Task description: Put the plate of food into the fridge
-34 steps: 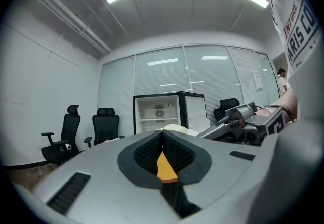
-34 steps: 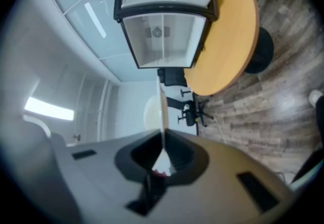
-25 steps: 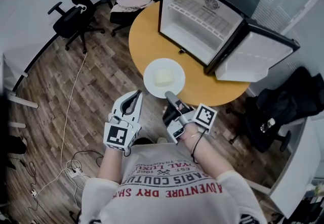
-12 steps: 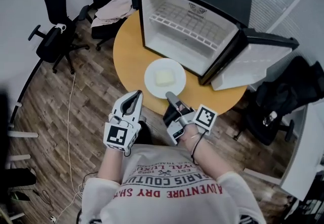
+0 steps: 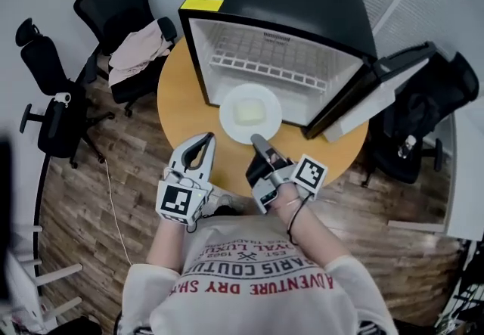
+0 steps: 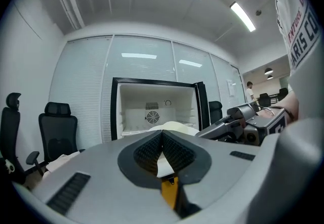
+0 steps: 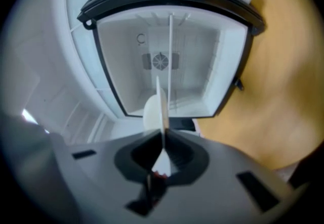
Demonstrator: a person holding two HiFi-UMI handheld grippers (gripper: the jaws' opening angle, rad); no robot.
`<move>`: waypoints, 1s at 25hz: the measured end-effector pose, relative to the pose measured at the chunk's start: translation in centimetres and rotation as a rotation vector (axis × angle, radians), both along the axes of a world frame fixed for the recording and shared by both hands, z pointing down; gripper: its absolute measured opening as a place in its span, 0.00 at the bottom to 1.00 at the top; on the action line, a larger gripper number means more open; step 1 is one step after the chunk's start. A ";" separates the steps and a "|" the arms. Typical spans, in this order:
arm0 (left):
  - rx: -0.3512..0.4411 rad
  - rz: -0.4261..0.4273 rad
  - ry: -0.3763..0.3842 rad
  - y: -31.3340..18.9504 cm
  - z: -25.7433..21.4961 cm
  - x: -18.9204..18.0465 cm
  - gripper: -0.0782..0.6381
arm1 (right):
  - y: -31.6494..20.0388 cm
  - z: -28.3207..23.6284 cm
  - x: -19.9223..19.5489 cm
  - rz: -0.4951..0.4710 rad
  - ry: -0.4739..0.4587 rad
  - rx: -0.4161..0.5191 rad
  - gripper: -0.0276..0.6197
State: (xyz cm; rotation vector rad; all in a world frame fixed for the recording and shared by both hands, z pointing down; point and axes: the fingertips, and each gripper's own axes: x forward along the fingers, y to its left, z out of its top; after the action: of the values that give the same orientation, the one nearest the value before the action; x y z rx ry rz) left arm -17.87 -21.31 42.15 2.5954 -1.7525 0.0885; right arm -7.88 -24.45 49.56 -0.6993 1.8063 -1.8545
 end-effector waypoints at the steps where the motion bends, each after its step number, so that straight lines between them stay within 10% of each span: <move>1: 0.000 0.022 -0.002 -0.7 0.0 -0.6 0.15 | -0.5 -0.1 -0.5 0.020 -0.001 0.001 0.10; 10: 0.011 0.193 -0.002 -6.6 -0.3 -3.3 0.15 | -4.8 -1.0 -2.6 0.204 0.008 0.005 0.10; 25: 0.002 0.230 0.014 -11.6 -0.3 -2.4 0.15 | -10.7 -1.0 0.1 0.319 0.061 -0.044 0.10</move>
State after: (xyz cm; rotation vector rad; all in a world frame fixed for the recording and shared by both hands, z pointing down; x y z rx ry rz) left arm -20.23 -32.91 41.87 2.7801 -1.4429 0.0700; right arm -7.80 -35.17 48.51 -1.0059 1.5849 -1.6793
